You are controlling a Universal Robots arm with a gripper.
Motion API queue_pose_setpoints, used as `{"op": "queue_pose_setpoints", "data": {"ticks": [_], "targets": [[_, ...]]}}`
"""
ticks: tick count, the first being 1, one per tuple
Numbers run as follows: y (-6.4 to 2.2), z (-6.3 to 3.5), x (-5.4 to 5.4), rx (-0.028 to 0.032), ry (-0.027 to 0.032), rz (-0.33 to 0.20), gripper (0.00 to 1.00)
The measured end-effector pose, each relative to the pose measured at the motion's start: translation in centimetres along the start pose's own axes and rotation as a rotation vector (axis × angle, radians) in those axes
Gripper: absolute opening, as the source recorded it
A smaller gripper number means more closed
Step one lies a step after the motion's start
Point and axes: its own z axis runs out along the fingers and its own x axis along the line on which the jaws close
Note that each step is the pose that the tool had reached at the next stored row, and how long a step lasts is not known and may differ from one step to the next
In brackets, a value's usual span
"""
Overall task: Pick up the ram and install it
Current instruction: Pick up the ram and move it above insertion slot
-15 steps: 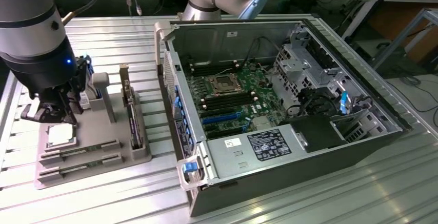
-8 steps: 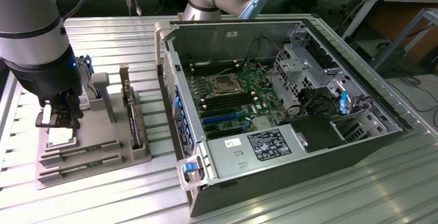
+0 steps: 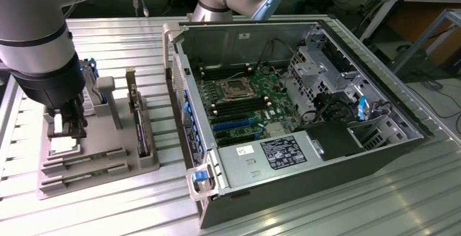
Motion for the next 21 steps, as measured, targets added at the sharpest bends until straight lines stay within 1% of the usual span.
{"op": "queue_pose_setpoints", "data": {"ticks": [2, 3, 5, 8, 11, 13, 15, 19, 21], "targets": [[0.00, 0.01, 0.0, -0.0005, 0.0010, -0.022, 0.29], [0.00, 0.01, 0.0, -0.0005, 0.0010, -0.022, 0.29], [-0.02, 0.02, 0.4, -0.0003, 0.0010, -0.022, 0.29], [-0.09, 0.07, 1.8, -0.0003, 0.0009, -0.022, 0.29], [-0.20, 0.24, 3.9, -0.0002, 0.0009, -0.022, 0.29], [-0.24, 0.32, 4.7, -0.0004, 0.0010, -0.022, 0.29], [-0.28, 0.66, 5.2, -0.0003, 0.0009, -0.022, 0.29], [-0.35, 1.46, 6.0, -0.0003, 0.0010, -0.022, 0.29], [-0.41, 2.11, 6.6, -0.0005, 0.0011, -0.022, 0.29]]}}
